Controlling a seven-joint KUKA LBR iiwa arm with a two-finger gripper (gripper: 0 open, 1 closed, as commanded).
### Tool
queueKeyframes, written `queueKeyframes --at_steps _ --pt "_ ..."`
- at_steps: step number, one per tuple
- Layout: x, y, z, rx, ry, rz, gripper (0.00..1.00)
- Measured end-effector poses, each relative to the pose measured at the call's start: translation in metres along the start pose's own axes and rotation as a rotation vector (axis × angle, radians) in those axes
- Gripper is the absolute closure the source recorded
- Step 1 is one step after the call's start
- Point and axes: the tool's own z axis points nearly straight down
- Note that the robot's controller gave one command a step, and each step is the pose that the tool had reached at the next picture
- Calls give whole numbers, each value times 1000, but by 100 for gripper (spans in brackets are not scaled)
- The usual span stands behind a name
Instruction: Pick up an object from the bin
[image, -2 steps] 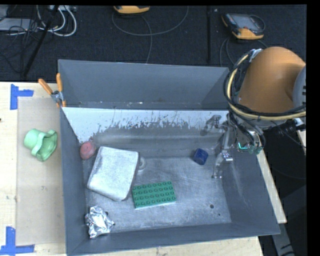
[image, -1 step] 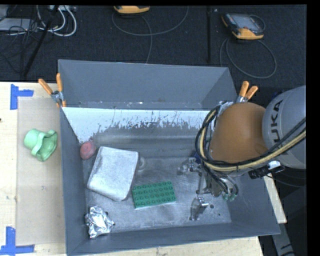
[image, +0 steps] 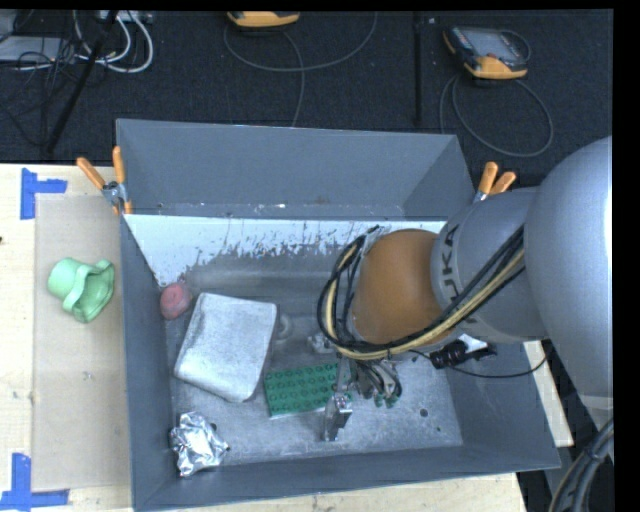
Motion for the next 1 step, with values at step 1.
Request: queueKeyframes --at_steps 1 --pt "-1 0 -5 0 -1 -2 100"
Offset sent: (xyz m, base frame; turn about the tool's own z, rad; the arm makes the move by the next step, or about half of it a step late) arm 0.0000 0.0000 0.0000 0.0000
